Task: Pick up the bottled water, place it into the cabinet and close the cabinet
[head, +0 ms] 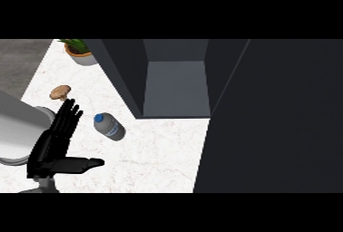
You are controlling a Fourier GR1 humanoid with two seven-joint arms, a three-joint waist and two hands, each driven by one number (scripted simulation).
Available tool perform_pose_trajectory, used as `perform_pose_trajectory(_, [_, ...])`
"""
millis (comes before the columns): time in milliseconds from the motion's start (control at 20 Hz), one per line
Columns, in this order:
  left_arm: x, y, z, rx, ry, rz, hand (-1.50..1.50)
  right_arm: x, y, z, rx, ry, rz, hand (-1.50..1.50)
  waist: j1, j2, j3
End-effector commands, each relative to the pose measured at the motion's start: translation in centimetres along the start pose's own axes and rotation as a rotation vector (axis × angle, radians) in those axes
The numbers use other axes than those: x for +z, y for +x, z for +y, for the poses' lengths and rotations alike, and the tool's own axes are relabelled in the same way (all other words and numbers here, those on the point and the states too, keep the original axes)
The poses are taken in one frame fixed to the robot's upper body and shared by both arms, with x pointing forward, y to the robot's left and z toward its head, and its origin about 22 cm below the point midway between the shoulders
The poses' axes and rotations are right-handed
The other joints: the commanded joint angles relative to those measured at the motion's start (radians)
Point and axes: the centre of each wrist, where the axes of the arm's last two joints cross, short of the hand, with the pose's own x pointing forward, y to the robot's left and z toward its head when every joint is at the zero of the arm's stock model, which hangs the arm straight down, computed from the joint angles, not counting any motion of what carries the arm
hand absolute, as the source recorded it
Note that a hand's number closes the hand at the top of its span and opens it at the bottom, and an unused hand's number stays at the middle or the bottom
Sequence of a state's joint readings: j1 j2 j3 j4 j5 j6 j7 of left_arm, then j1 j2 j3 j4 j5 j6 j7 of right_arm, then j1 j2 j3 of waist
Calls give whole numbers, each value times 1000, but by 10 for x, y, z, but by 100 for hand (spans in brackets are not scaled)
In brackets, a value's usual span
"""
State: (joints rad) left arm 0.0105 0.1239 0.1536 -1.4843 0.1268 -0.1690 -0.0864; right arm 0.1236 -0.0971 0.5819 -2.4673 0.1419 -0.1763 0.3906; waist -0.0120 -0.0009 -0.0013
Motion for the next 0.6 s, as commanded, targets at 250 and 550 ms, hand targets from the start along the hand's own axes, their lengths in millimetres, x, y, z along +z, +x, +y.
perform_pose_trajectory(250, [-15,-50,20,10,-6,41,-150,1,21,3,76,-64,-69,-150,1,1,0])
perform_pose_trajectory(550, [-18,-93,-3,45,1,36,-150,5,29,3,94,-63,-60,-150,-5,1,-1])
